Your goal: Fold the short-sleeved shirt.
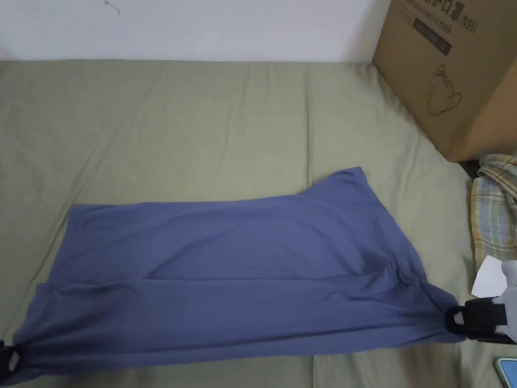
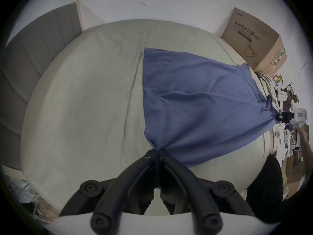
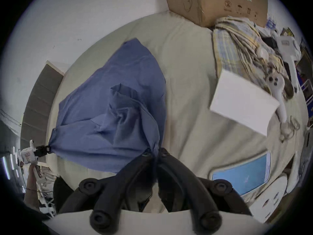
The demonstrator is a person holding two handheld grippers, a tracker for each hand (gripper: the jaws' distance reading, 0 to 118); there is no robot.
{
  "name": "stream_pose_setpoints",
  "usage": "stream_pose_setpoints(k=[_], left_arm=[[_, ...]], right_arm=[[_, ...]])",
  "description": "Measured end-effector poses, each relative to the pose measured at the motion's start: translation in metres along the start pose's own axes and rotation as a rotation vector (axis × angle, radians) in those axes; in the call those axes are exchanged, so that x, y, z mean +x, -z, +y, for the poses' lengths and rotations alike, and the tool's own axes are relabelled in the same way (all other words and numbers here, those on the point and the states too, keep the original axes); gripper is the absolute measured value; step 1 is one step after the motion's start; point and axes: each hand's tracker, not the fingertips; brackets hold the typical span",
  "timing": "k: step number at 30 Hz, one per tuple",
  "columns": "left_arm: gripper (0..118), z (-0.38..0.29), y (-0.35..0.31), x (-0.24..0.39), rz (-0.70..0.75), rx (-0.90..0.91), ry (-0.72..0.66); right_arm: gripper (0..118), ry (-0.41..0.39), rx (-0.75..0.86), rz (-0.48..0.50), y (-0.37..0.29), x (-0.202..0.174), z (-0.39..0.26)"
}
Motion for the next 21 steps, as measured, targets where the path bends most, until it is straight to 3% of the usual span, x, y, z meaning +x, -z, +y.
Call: stream_pose_setpoints(k=[2, 3, 4, 5, 6, 8, 13, 14, 15, 16, 17, 18, 19, 20, 21], left_arm=[[20, -0.007, 0.004, -0.001, -0.002, -0.024, -0.014], [38, -0.009, 0.004, 0.000, 0.038, -0.035, -0.011], [78, -0.011, 0.003, 0.000, 0.053, -0.026, 0.007], [106, -0.012, 0.001, -0.001, 0.069, -0.009, 0.016], [118, -0.013, -0.001, -0.001, 0.065, 0.001, 0.005], [118, -0.008, -0.012, 0.000, 0.027, 0.080, -0.033], [118, 0.007, -0.028, 0.011, 0.005, 0.149, -0.092], [113, 0.011, -0.032, 0.017, 0.010, 0.176, -0.079], [103, 0.016, -0.036, 0.022, -0.009, 0.196, -0.055], [78, 0.019, -0.039, 0.025, -0.027, 0.213, -0.025], [64, 0.024, -0.041, 0.031, -0.034, 0.238, -0.007], [64, 0.031, -0.041, 0.037, -0.035, 0.252, 0.008], [18, 0.041, -0.038, 0.044, -0.003, 0.257, 0.032], [0, 0.047, -0.034, 0.046, 0.028, 0.287, 0.045], [0, 0.055, -0.029, 0.046, 0.017, 0.263, 0.038]], right_arm=[[8, 0.009, -0.002, -0.005, 0.008, -0.001, -0.005], [19, 0.022, 0.003, -0.007, 0.010, -0.002, -0.006], [55, 0.019, 0.011, -0.073, 0.010, -0.006, -0.006], [91, 0.001, 0.020, -0.138, 0.010, -0.013, -0.006], [116, -0.023, 0.032, -0.168, 0.009, -0.017, -0.006], [113, -0.085, 0.107, -0.144, -0.001, -0.026, -0.006], [113, -0.199, 0.177, -0.192, -0.016, -0.061, 0.008], [111, -0.215, 0.189, -0.193, -0.018, -0.069, 0.010], [101, -0.225, 0.186, -0.180, -0.020, -0.075, 0.013], [78, -0.244, 0.200, -0.135, -0.021, -0.084, 0.016], [67, -0.255, 0.217, -0.101, -0.022, -0.091, 0.019], [67, -0.261, 0.240, -0.091, -0.022, -0.098, 0.022], [26, -0.268, 0.249, -0.102, -0.019, -0.106, 0.027], [0, -0.282, 0.284, -0.119, -0.015, -0.114, 0.033], [0, -0.273, 0.275, -0.096, -0.011, -0.119, 0.040]])
